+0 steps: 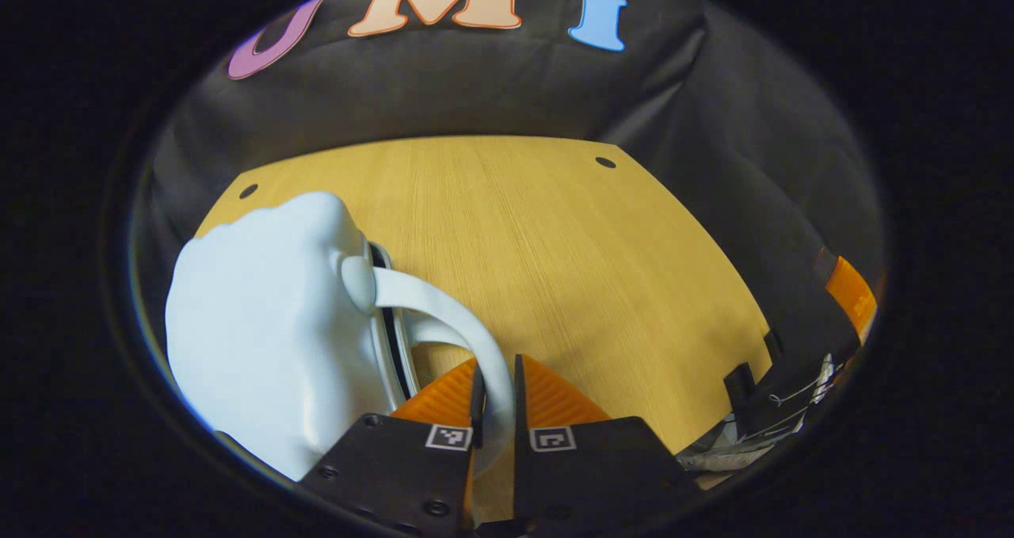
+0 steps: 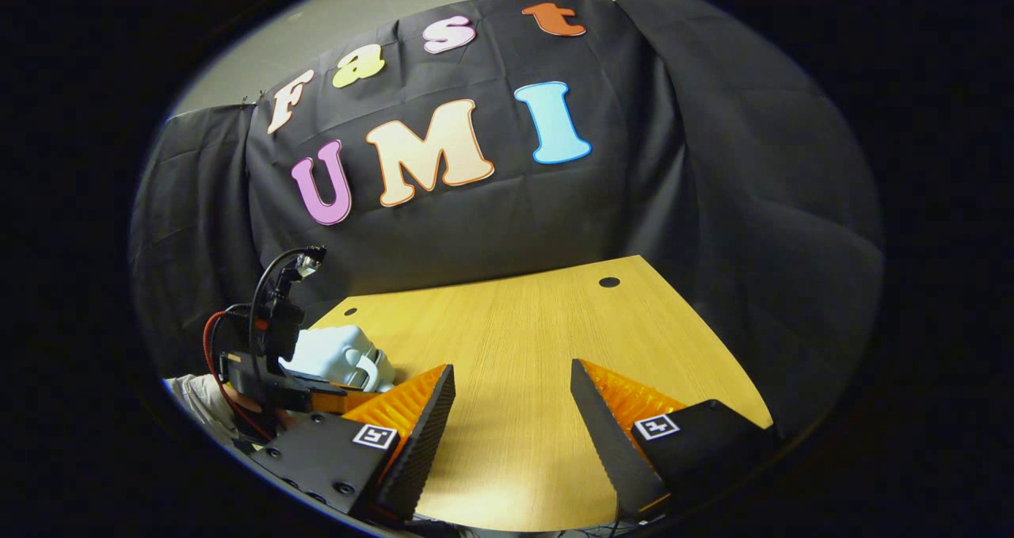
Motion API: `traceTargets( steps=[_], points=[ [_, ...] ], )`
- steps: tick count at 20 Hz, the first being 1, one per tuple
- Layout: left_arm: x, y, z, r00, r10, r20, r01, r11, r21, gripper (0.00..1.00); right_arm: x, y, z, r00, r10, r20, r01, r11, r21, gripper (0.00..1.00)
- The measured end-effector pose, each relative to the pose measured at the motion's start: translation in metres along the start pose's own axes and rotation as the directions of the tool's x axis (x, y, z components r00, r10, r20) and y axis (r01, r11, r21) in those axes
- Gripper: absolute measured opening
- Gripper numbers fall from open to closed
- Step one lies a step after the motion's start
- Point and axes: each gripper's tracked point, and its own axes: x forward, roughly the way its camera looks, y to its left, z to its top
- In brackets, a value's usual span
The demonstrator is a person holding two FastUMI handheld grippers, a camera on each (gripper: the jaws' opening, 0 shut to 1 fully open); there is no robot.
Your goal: First open the suitcase, pack the skin care products into it, and then close the suitcase.
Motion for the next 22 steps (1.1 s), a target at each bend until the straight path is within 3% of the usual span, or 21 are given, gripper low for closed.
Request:
traceTargets(
  steps=[3,6,8,10,12,14,16,19,21,22],
  points=[
    [-0.035,-0.005,0.038,0.982,0.080,0.172,-0.084,0.996,0.018,0.69,0.006,0.005,0.021,0.999,0.021,0.038,-0.021,1.000,-0.008,0.93],
    [-0.090,0.002,0.099,0.897,0.161,0.411,-0.190,0.981,0.030,0.75,0.012,0.017,0.048,0.994,0.047,0.094,-0.046,0.999,-0.018,0.94],
    [-0.128,0.002,0.137,0.813,0.198,0.548,-0.248,0.968,0.018,0.75,0.014,0.029,0.078,0.985,0.068,0.160,-0.062,0.997,-0.043,0.98],
    [-0.169,0.000,0.169,0.716,0.219,0.663,-0.298,0.955,0.006,0.84,0.010,0.044,0.115,0.966,0.091,0.242,-0.077,0.995,-0.067,0.98],
    [-0.191,-0.006,0.188,0.649,0.221,0.728,-0.322,0.947,0.000,0.95,0.000,0.066,0.151,0.939,0.132,0.317,-0.110,0.990,-0.084,0.98],
    [-0.200,-0.012,0.209,0.617,0.220,0.755,-0.335,0.942,0.000,0.99,-0.015,0.085,0.189,0.898,0.165,0.407,-0.136,0.986,-0.098,0.98],
    [-0.206,-0.016,0.212,0.605,0.208,0.768,-0.326,0.945,0.001,0.96,-0.033,0.106,0.216,0.856,0.200,0.477,-0.163,0.979,-0.119,0.97],
    [-0.213,-0.019,0.226,0.597,0.188,0.780,-0.324,0.946,0.020,0.99,-0.052,0.128,0.233,0.821,0.241,0.517,-0.178,0.970,-0.168,0.98],
    [-0.211,-0.018,0.224,0.608,0.193,0.770,-0.330,0.944,0.024,0.99,-0.063,0.137,0.239,0.804,0.254,0.537,-0.181,0.966,-0.187,0.97],
    [-0.212,-0.018,0.224,0.608,0.189,0.771,-0.326,0.945,0.025,0.95,-0.067,0.141,0.240,0.798,0.257,0.545,-0.181,0.965,-0.190,0.94]
  ],
)
